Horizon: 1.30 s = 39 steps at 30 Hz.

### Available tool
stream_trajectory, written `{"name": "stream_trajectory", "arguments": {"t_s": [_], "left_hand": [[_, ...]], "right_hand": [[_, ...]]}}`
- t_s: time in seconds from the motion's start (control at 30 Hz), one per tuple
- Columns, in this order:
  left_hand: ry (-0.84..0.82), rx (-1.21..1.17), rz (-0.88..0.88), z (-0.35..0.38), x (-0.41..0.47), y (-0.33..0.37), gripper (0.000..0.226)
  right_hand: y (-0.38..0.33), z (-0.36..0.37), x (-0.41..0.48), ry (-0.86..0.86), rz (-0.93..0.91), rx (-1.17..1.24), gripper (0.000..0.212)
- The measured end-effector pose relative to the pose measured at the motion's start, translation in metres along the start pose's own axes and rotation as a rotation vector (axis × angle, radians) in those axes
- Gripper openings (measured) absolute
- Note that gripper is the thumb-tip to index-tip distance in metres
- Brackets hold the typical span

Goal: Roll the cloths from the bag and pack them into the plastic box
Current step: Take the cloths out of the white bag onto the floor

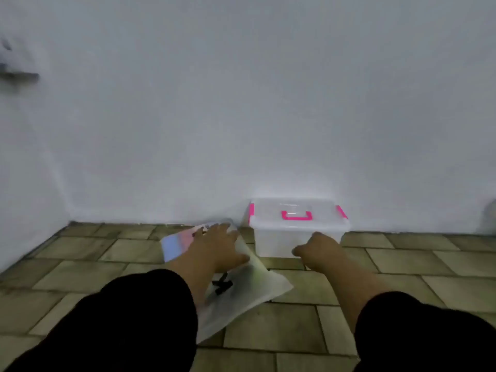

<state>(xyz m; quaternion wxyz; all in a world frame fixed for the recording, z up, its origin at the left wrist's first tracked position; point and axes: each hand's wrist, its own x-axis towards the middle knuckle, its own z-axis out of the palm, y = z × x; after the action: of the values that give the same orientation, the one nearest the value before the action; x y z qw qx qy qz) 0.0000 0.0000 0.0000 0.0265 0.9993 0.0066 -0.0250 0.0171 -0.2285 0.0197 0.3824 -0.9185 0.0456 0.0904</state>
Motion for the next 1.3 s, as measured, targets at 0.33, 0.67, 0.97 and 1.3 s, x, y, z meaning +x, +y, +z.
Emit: {"name": "stream_trajectory", "arguments": {"t_s": [0.33, 0.67, 0.97, 1.3], "left_hand": [[-0.073, -0.037, 0.035, 0.097, -0.045, -0.034, 0.089], [-0.142, -0.119, -0.018, 0.102, -0.087, 0.046, 0.084], [-0.242, -0.416, -0.048, 0.091, -0.057, 0.067, 0.068], [0.049, -0.394, 0.229, 0.114, -0.088, 0.077, 0.06]], "right_hand": [[0.026, 0.127, -0.007, -0.163, 0.427, 0.787, 0.02], [0.065, 0.074, 0.024, -0.108, 0.351, 0.753, 0.019], [0.102, 0.08, -0.055, -0.614, 0.345, 0.539, 0.031], [0.113, 0.076, -0.08, -0.479, 0.288, 0.645, 0.013]]}}
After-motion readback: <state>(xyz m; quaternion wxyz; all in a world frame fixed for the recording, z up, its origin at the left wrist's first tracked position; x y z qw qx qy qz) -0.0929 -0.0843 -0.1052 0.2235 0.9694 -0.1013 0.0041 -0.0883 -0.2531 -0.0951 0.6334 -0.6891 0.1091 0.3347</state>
